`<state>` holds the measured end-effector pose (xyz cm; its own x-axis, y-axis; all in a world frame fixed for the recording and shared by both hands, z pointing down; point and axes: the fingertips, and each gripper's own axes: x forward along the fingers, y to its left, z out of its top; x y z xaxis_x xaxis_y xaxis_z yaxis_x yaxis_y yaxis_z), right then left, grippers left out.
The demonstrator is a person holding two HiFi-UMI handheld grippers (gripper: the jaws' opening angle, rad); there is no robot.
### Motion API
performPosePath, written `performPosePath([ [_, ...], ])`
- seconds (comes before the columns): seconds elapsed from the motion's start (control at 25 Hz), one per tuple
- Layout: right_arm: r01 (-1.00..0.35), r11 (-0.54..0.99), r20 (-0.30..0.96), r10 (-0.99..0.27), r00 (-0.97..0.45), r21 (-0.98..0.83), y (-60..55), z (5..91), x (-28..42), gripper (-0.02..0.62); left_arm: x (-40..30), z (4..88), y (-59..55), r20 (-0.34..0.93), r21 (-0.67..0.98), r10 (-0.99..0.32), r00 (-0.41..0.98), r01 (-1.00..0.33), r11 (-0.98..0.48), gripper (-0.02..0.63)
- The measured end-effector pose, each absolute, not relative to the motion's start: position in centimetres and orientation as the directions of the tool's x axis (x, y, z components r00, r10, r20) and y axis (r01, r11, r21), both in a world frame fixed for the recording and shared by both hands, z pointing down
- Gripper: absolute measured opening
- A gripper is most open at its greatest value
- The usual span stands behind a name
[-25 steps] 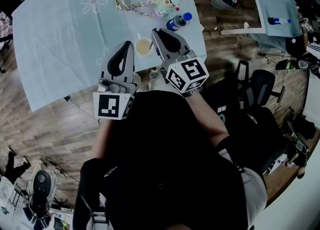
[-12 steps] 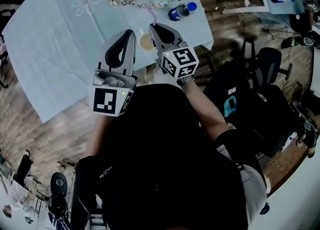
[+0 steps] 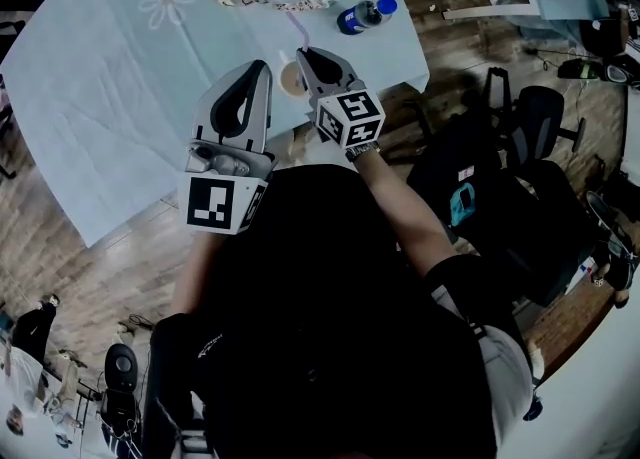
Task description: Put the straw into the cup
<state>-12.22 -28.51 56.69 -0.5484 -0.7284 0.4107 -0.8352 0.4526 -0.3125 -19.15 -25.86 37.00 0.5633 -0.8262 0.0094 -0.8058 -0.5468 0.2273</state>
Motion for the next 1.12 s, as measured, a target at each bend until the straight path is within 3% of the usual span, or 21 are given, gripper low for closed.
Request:
performPosePath([
  [1.12, -0.874, 0.432, 0.551, -0.683, -0.479, -0.224, -28.2, 60.5, -12.5, 0.029, -19.5, 37.0, -25.4, 0.008, 0.222, -0.840, 0.542, -0.820, -0.528, 0.008],
])
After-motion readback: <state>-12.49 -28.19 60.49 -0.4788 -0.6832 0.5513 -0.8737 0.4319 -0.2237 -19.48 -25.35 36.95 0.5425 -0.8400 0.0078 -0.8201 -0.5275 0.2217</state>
